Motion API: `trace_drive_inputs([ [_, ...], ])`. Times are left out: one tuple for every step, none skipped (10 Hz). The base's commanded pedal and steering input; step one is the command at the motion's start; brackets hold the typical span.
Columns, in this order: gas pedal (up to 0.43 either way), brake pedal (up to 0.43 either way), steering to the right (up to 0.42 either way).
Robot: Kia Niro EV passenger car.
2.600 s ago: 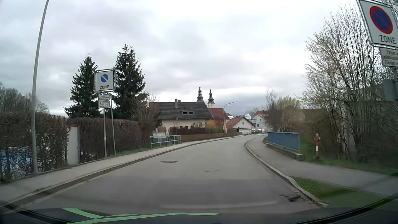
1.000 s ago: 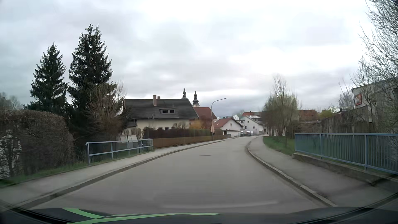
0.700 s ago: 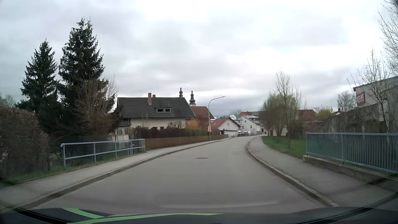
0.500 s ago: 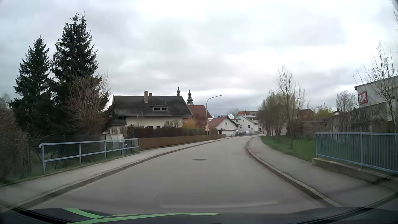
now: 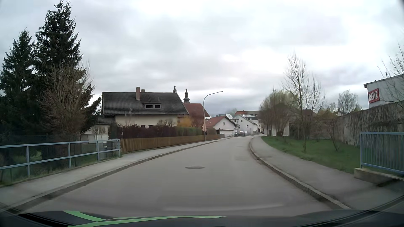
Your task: Follow the waypoints while adhering to traffic rules and regulations
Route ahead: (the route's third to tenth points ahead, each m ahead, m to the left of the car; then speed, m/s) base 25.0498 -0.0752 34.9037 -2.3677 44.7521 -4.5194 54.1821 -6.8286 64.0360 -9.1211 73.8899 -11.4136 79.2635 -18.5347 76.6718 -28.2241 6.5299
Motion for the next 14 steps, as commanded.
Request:
trace_drive_inputs([
  [0.118, 0.0, 0.031],
  [0.118, 0.0, 0.033],
  [0.118, 0.0, 0.035],
  [0.118, 0.0, 0.035],
  [0.118, 0.0, 0.035],
  [0.11, 0.0, 0.035],
  [0.11, 0.0, 0.035],
  [0.079, 0.0, 0.035],
  [0.059, 0.0, 0.035],
  [0.059, 0.0, 0.035],
  [0.059, 0.0, 0.035],
  [0.059, 0.0, 0.035],
  [0.047, 0.0, 0.034],
  [0.047, 0.0, 0.034],
])
